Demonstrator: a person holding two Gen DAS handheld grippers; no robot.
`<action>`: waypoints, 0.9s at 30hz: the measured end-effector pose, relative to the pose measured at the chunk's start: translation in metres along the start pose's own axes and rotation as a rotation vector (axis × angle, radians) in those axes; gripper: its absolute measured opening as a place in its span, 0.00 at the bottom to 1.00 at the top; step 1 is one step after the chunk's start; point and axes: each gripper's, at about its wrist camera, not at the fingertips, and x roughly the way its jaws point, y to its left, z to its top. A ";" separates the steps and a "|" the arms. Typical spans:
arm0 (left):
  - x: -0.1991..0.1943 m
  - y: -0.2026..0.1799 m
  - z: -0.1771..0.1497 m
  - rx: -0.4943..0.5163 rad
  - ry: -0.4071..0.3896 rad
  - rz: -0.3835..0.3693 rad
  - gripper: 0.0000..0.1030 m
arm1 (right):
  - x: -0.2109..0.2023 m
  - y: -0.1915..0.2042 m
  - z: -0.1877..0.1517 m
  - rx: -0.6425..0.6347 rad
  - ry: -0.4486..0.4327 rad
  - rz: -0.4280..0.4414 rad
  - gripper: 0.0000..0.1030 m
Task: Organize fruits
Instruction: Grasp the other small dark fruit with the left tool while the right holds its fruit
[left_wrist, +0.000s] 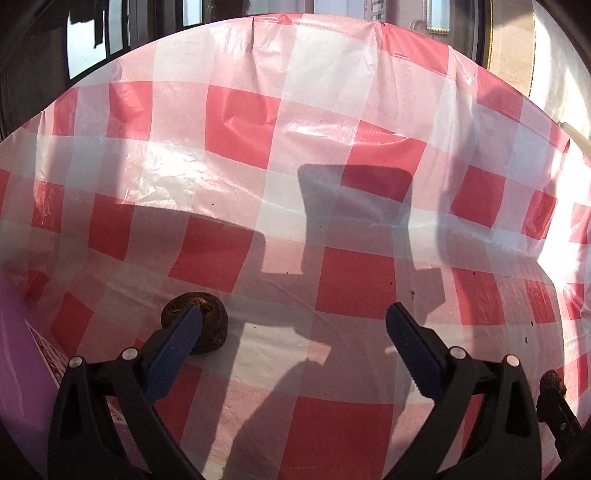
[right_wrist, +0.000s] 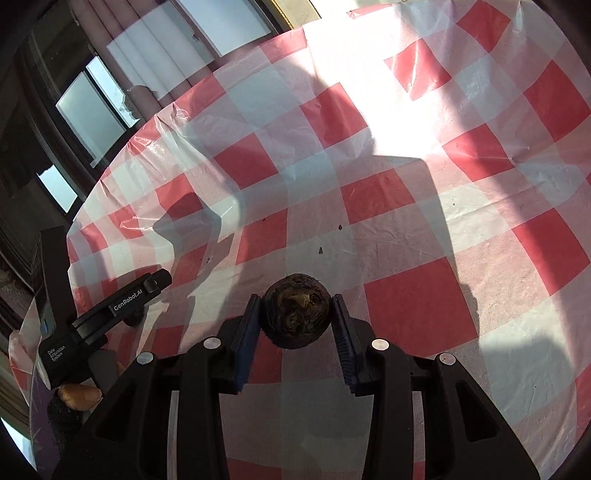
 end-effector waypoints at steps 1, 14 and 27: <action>0.002 0.001 0.002 -0.003 0.008 0.019 0.97 | 0.000 0.000 0.000 -0.001 0.004 0.000 0.37; 0.006 0.012 0.029 -0.103 0.040 0.104 0.97 | 0.004 0.001 -0.001 -0.005 0.022 -0.006 0.37; 0.039 0.027 0.048 -0.237 0.248 0.145 0.99 | 0.006 0.000 -0.002 0.000 0.027 -0.001 0.38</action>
